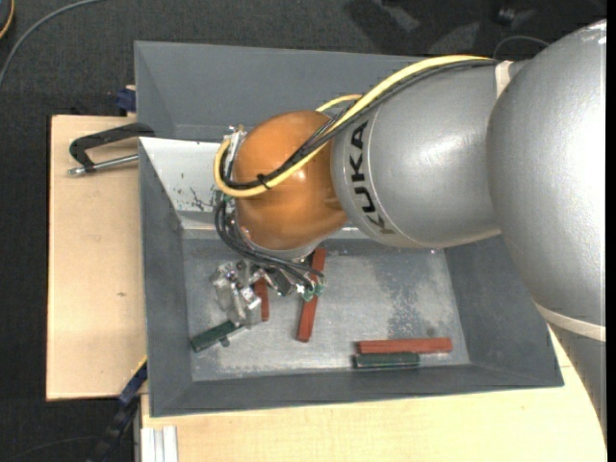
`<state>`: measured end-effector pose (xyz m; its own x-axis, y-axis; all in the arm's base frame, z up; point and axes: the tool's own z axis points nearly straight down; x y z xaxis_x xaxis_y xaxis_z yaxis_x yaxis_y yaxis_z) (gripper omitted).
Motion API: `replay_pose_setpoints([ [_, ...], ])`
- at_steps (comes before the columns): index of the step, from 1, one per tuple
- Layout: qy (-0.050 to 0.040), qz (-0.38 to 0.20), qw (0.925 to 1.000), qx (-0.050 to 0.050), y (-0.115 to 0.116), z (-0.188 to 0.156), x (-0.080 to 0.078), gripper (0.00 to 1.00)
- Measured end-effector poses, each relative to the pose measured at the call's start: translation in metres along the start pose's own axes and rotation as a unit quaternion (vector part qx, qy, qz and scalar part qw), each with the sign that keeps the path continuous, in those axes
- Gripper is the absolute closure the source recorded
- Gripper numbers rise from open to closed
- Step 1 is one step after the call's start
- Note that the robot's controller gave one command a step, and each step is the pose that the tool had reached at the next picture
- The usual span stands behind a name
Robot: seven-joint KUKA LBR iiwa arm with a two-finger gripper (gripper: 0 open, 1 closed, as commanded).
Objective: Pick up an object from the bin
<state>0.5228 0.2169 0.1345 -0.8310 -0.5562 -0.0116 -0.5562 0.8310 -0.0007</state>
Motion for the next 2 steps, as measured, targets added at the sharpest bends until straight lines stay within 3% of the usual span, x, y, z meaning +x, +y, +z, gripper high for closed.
replay_pose_setpoints([
  [1,0.0025,0.001,1.0000,-0.001,0.000,0.002,0.001,0.00],
  [2,0.0078,-0.070,0.9975,-0.002,-0.010,0.066,0.018,0.00],
])
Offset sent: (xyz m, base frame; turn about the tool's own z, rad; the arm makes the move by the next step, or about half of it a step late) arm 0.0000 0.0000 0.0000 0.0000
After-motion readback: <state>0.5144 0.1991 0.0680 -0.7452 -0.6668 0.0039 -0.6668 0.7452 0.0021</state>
